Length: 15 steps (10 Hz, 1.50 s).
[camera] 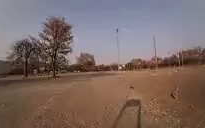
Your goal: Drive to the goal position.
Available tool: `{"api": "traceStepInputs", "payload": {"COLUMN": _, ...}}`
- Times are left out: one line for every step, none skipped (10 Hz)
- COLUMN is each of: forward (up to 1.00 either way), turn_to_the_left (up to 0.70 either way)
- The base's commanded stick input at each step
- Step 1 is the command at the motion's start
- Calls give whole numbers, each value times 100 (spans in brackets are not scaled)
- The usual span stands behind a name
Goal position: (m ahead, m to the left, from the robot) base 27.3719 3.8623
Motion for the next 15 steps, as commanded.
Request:
{"api": "traceStepInputs", "payload": {"forward": 70, "turn_to_the_left": 0}}
{"api": "traceStepInputs", "payload": {"forward": 70, "turn_to_the_left": 0}}
{"api": "traceStepInputs", "payload": {"forward": 70, "turn_to_the_left": 0}}
{"api": "traceStepInputs", "payload": {"forward": 70, "turn_to_the_left": 0}}
{"api": "traceStepInputs", "payload": {"forward": 70, "turn_to_the_left": 0}}
{"api": "traceStepInputs", "payload": {"forward": 70, "turn_to_the_left": 0}}
{"api": "traceStepInputs", "payload": {"forward": 70, "turn_to_the_left": 0}}
{"api": "traceStepInputs", "payload": {"forward": 70, "turn_to_the_left": 0}}
{"api": "traceStepInputs", "payload": {"forward": 70, "turn_to_the_left": 0}}
{"api": "traceStepInputs", "payload": {"forward": 70, "turn_to_the_left": 0}}
{"api": "traceStepInputs", "payload": {"forward": 70, "turn_to_the_left": 0}}
{"api": "traceStepInputs", "payload": {"forward": 70, "turn_to_the_left": 0}}
{"api": "traceStepInputs", "payload": {"forward": 70, "turn_to_the_left": 0}}
{"api": "traceStepInputs", "payload": {"forward": 70, "turn_to_the_left": 0}}
{"api": "traceStepInputs", "payload": {"forward": 70, "turn_to_the_left": 0}}
